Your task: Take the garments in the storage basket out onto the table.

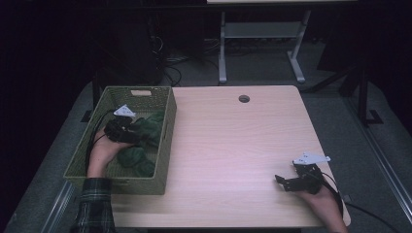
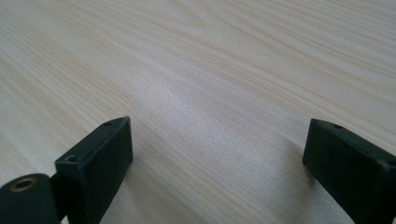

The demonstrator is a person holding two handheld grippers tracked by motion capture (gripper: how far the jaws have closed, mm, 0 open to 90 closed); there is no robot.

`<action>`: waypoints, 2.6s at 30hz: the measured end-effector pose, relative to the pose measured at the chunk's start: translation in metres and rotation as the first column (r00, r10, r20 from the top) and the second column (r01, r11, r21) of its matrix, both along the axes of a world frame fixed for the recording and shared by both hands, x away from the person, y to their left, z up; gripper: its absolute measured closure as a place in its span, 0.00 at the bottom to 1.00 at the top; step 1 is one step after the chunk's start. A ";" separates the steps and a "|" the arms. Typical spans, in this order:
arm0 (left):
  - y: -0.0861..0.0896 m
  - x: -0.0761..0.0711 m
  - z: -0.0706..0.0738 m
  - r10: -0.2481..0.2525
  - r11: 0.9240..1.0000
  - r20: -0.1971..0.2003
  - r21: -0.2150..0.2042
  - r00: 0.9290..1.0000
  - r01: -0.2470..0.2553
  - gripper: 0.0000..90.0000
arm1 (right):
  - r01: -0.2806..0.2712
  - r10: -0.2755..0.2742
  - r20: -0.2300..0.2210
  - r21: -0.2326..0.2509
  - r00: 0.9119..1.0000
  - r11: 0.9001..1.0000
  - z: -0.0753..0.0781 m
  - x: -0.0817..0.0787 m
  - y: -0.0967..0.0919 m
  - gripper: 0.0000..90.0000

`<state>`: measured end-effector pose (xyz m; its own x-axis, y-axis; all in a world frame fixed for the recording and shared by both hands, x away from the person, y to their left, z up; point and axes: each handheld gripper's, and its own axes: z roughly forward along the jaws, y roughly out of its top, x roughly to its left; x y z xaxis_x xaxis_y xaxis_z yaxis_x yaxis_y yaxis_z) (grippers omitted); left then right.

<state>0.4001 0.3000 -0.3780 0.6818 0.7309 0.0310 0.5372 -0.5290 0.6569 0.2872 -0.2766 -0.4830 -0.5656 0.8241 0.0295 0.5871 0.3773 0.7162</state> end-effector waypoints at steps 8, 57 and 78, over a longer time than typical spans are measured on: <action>0.003 0.006 -0.012 0.025 1.000 -0.039 0.014 0.999 -0.024 0.48 | 0.000 0.000 0.001 -0.001 1.000 1.000 0.000 0.000 0.000 0.09; 0.036 -0.011 0.046 0.107 0.931 -0.127 -0.334 0.986 -0.144 0.96 | -0.001 0.001 -0.001 0.000 1.000 1.000 0.000 0.000 0.000 0.09; 0.029 -0.025 0.117 0.121 0.923 -0.002 -0.369 0.993 -0.113 0.96 | -0.002 0.002 0.000 -0.001 1.000 1.000 0.000 0.000 0.000 0.09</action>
